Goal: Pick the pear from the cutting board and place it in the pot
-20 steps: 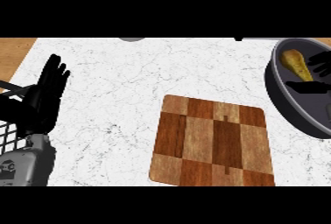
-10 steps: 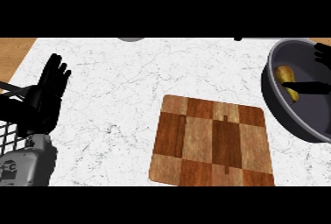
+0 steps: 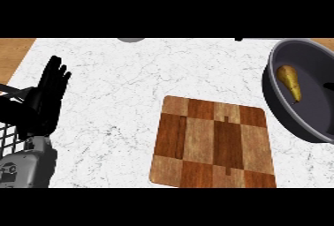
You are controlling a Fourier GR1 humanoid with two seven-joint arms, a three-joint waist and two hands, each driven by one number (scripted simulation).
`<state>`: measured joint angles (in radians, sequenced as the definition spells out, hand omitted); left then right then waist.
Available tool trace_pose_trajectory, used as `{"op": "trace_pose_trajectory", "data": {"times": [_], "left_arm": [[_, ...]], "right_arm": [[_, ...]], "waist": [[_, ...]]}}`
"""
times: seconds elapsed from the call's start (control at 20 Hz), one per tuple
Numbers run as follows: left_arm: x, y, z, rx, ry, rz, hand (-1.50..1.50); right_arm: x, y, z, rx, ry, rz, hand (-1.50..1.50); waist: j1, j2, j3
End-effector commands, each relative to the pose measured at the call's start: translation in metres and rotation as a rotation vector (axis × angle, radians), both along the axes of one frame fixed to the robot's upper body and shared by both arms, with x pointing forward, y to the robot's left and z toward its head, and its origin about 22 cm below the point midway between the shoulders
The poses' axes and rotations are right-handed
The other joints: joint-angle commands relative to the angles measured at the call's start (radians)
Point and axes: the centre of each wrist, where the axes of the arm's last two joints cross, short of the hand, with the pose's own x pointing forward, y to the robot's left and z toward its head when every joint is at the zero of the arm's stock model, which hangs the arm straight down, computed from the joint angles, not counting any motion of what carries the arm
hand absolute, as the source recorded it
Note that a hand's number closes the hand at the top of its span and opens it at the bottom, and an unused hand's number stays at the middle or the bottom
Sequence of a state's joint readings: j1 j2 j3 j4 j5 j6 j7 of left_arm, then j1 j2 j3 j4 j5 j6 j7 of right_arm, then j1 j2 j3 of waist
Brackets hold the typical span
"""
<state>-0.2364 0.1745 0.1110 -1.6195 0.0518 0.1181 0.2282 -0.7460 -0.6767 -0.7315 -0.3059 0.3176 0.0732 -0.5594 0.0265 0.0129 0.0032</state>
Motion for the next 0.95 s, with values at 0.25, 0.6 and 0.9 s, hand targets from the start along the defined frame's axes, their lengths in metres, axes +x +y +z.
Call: {"op": "trace_pose_trajectory", "data": {"times": [0.25, 0.6, 0.9], "left_arm": [[-0.013, 0.007, -0.004, 0.006, 0.008, 0.004, 0.00], [0.001, -0.001, 0.003, 0.003, -0.008, 0.012, 0.00], [-0.010, 0.012, -0.001, 0.012, 0.004, 0.004, 0.00]], "right_arm": [[-0.065, -0.070, 0.017, 0.055, -0.020, 0.021, -1.50], [-0.095, -0.087, 0.008, 0.026, -0.007, 0.033, -1.50], [-0.105, -0.101, 0.027, 0.030, 0.011, 0.032, -1.50]], "waist": [[0.001, -0.002, 0.001], [0.002, 0.003, 0.003], [0.009, 0.001, 0.002]]}}
